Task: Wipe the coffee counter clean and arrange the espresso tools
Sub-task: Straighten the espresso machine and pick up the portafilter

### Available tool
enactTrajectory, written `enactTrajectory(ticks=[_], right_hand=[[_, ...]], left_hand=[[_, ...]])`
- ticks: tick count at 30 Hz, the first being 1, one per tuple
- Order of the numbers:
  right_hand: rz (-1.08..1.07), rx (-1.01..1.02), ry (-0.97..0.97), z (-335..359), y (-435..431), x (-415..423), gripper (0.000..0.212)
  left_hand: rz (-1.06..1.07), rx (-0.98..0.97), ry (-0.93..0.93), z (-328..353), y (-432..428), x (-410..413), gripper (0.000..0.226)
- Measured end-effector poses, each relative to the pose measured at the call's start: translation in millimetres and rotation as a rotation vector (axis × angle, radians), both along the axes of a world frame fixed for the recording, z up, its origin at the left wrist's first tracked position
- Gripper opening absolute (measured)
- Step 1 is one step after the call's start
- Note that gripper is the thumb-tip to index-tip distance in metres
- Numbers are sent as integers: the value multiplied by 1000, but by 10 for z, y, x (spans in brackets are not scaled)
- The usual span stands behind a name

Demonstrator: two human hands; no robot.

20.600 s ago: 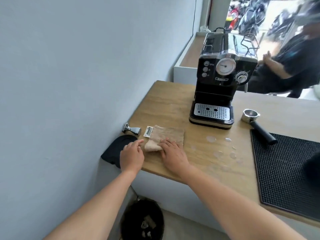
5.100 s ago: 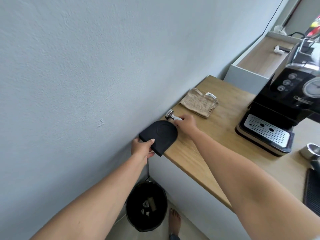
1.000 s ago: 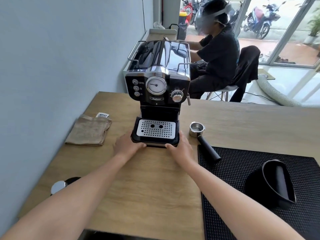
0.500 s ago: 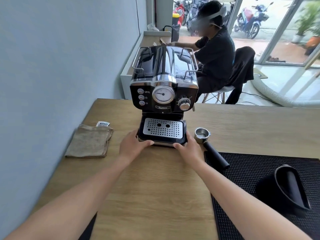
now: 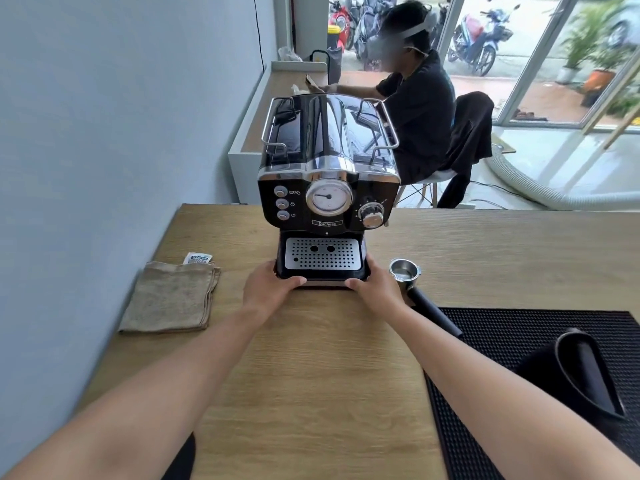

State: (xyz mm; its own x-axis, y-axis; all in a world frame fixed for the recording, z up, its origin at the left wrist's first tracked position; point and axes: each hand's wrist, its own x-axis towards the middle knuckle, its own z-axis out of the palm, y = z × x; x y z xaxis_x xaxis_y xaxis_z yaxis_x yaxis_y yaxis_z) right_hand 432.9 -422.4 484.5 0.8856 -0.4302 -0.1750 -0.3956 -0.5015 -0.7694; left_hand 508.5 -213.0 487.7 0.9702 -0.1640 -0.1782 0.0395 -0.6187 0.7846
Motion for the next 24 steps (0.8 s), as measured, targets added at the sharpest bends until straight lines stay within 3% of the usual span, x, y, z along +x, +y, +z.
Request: enactTrajectory(ticks=[9,12,15,18,24], right_hand=[[8,-46,68,-6,25,8,72],[-19,-135,26,61,4,-45,73],[-90,-357,-62,122,-73,-171,57],[-172,-563,50,132,-238,-379,48],[-240,-680,340,-83,-529,-741,54]], left_hand=[[18,-39,0,-66,-22,-53,46],[17,-33,0,-50,-33,-72,48],[21,-19,-6,-33,-37,-74,50],[27,-28,2,-39,-36,-96,51],[36,-41,3,-51,-50,-142,51]])
